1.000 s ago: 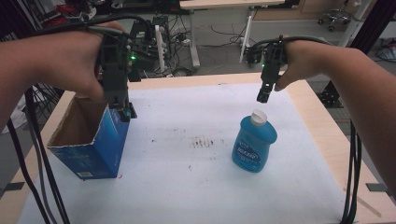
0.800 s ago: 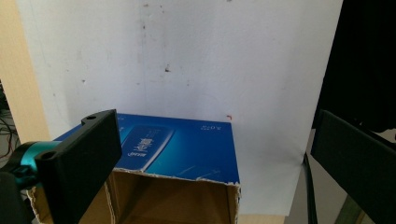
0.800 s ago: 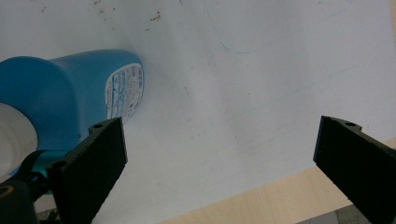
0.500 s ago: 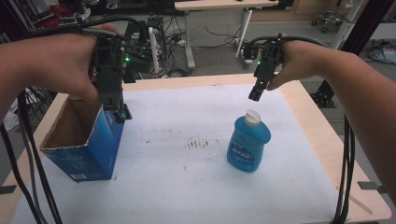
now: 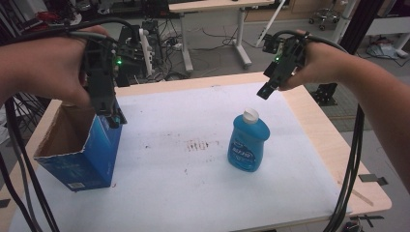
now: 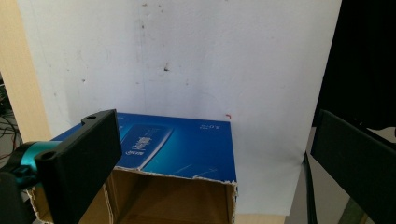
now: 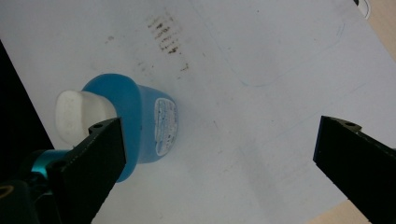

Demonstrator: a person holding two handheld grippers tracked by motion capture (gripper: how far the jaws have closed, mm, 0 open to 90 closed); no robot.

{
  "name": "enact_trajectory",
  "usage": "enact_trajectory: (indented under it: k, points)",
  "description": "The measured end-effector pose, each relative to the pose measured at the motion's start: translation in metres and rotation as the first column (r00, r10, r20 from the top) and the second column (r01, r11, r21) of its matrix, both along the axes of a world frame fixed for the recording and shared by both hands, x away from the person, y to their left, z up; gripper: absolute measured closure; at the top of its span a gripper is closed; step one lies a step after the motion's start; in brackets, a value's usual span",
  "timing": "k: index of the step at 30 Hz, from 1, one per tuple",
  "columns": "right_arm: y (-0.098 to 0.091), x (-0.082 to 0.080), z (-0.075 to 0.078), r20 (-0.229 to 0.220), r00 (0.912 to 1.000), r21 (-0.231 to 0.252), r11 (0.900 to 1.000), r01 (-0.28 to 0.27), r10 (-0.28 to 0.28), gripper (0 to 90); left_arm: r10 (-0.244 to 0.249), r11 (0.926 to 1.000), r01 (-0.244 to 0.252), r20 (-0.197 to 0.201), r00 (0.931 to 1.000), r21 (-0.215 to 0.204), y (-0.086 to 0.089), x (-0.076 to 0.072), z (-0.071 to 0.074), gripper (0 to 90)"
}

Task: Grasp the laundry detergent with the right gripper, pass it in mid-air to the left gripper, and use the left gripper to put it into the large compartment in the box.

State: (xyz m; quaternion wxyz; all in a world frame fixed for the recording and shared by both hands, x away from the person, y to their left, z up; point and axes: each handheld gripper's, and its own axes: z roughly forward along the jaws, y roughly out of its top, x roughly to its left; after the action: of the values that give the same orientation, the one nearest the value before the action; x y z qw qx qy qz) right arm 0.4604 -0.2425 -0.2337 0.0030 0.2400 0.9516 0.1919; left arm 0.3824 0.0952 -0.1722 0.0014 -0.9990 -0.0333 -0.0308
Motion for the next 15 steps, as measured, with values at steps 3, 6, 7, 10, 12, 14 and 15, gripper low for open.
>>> enact_trajectory:
  k: [3, 6, 7, 10, 12, 14, 15]
  points:
    - [-0.014, -0.014, -0.001, 0.019, 0.9986, 0.084, 0.9954, 0.047, -0.049, 1.9, -0.005, 1.0000, 0.005, 0.003, 1.0000, 0.000, -0.002, -0.003, 0.000, 1.7]
    - [-0.020, -0.021, -0.002, 0.025, 0.9975, 0.123, 0.9905, 0.062, -0.065, 1.9, -0.007, 1.0000, 0.007, 0.006, 1.0000, -0.003, -0.003, -0.005, 0.000, 1.7]
    - [-0.021, -0.024, -0.003, 0.030, 0.9971, 0.131, 0.9892, 0.066, -0.071, 1.9, -0.009, 1.0000, 0.009, 0.008, 0.9999, -0.001, -0.003, -0.005, 0.000, 1.7]
    - [-0.025, -0.031, -0.004, 0.045, 0.9951, 0.165, 0.9831, 0.079, -0.088, 1.9, -0.008, 0.9999, 0.008, 0.008, 0.9999, -0.006, -0.003, -0.007, 0.000, 1.7]
    - [-0.029, -0.037, -0.005, 0.054, 0.9932, 0.198, 0.9760, 0.091, -0.103, 1.9, -0.010, 0.9999, 0.010, 0.008, 0.9999, -0.004, -0.001, -0.008, 0.000, 1.7]
    - [-0.033, -0.044, -0.008, 0.073, 0.9896, 0.235, 0.9664, 0.104, -0.125, 2.0, -0.007, 1.0000, 0.008, 0.007, 0.9999, -0.005, 0.001, -0.008, 0.000, 1.7]
    - [-0.037, -0.048, -0.010, 0.081, 0.9874, 0.260, 0.9592, 0.111, -0.136, 1.9, -0.004, 1.0000, 0.004, 0.008, 1.0000, -0.007, 0.002, -0.008, -0.001, 1.7]
